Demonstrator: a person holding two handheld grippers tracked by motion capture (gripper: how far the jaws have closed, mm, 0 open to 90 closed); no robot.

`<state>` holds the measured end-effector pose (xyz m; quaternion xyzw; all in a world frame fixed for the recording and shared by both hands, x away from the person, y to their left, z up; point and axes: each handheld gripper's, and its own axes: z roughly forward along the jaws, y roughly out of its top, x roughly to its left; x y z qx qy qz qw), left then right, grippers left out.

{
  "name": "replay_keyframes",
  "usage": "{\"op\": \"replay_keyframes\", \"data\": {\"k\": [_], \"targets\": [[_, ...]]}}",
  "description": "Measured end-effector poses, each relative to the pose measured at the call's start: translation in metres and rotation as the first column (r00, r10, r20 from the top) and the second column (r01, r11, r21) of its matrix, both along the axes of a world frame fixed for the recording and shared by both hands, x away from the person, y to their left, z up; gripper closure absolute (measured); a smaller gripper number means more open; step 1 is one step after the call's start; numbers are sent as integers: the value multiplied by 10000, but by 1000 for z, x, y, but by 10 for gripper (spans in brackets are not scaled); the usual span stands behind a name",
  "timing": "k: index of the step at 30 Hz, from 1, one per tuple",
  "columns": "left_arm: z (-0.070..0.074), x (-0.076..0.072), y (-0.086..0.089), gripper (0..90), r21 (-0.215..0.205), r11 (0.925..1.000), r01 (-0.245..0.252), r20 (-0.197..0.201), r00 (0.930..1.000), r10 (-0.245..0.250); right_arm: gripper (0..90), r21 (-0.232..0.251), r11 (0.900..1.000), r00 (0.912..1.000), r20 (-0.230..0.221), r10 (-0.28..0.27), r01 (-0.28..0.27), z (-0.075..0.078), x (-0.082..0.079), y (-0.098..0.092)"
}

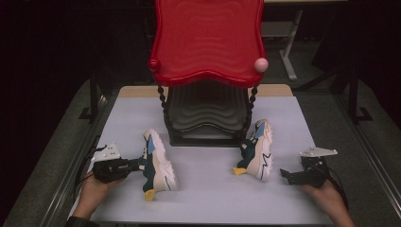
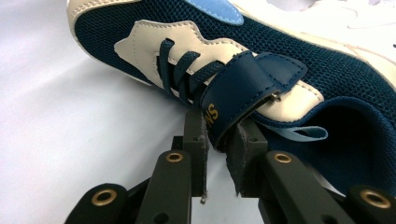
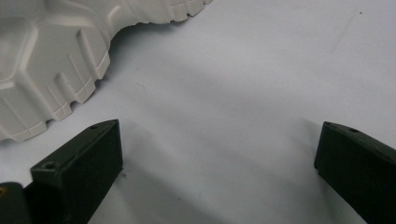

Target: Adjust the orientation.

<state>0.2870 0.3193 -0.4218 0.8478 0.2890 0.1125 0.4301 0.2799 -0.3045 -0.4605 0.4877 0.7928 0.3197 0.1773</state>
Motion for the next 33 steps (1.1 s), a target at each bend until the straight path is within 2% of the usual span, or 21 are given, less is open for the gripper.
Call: {"op": "replay_keyframes", "data": {"k": [10,14,20,24,33], "targets": [[6,-14,40,804,-237,9964,-817,90,9966,819,3,0,10000,10000,0,2,-2,0,0,0],[7,-18,50,806,-283,9941,-1044,74,9945,1046,3,16,10000,10000,-5,-7,7,0,0,0],[15,-15,43,802,-424,9948,-924,286,9952,936,3,18,10000,10000,-10,-9,9,0,0,0],[22,-8,35,794,-643,9955,-699,394,9966,725,3,17,10000,10000,-12,-9,9,0,0,0],[33,10,12,783,-856,9961,-197,529,9983,243,3,14,10000,10000,-6,-4,4,0,0,0]]}}
